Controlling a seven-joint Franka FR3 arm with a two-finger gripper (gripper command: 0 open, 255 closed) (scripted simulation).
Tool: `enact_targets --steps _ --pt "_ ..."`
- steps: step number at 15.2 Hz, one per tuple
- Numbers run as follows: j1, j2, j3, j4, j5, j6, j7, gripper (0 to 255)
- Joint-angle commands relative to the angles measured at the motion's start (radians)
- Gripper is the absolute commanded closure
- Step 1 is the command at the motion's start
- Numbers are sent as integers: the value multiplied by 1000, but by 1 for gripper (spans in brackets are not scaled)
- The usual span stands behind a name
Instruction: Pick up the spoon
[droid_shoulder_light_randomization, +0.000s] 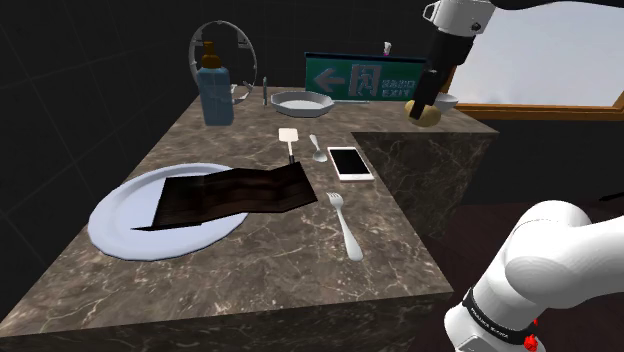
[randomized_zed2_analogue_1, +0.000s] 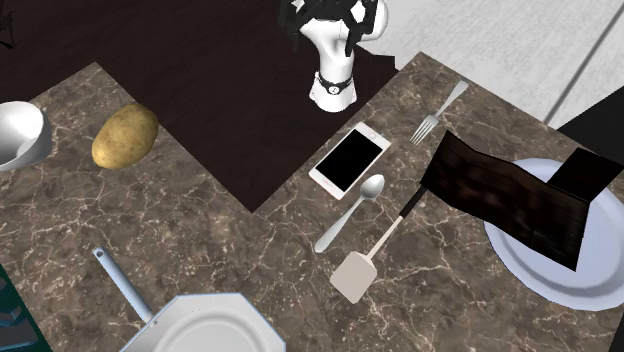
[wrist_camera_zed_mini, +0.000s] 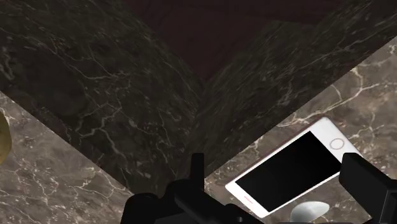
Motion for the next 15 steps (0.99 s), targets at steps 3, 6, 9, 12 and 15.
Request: enact_targets --steps 3,6,9,12,15 --pt "-12 73 23 23 36 24 80 0" --pt "-30 186 54 68 86 58 195 0" --pt "-46 304 78 125 131 89 304 0" --pt "-59 423 95 191 172 117 408 0" --pt "-71 544 106 265 209 141 507 0"
